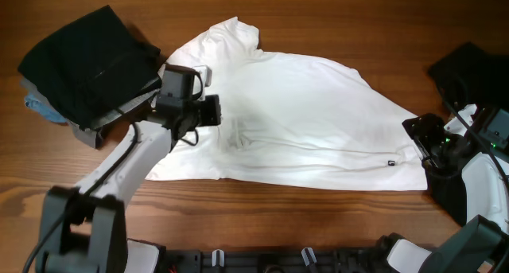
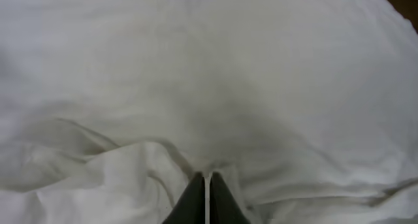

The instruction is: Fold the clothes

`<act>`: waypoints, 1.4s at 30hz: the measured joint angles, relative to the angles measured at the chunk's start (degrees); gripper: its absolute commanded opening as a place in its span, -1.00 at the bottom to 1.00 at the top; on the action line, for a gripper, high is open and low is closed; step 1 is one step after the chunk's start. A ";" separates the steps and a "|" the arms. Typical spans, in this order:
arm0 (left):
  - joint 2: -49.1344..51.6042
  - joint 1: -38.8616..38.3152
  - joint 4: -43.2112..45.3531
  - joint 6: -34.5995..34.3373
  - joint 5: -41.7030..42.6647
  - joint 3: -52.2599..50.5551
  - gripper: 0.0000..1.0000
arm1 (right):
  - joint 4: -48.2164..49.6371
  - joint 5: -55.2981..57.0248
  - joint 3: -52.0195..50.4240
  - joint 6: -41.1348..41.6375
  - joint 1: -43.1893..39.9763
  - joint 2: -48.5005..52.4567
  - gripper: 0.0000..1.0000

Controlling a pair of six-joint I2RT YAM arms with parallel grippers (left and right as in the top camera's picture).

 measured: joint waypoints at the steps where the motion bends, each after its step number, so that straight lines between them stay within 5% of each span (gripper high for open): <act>1: -0.94 0.44 -3.41 0.02 -0.74 0.11 -0.92 | 0.02 0.00 0.00 0.00 0.00 0.00 0.20; 7: -1.97 2.91 -12.57 0.00 -6.99 -0.09 -0.92 | 0.00 0.00 0.00 0.00 0.00 0.00 0.19; 17: 9.88 3.10 6.56 0.00 -8.66 -2.91 -0.92 | 0.07 0.00 0.00 0.00 0.00 0.00 0.21; 28: 12.96 3.19 26.47 -2.23 3.37 -3.37 -0.92 | 0.07 0.00 0.00 0.00 0.00 0.00 0.21; 36: 8.39 3.50 16.63 -3.63 5.84 -3.54 -0.81 | 0.04 0.00 0.00 0.00 0.00 0.00 0.21; 37: 6.21 3.87 14.34 -3.48 5.86 -3.67 -0.75 | 0.09 0.00 0.00 0.00 0.00 0.00 0.21; 38: 5.05 4.09 13.07 -3.34 5.77 -3.67 -0.39 | 0.07 0.00 0.00 0.00 0.00 0.00 0.21; 42: -4.66 6.01 2.51 -2.38 0.26 -3.26 -0.12 | 0.04 0.00 0.00 0.00 0.00 0.00 0.21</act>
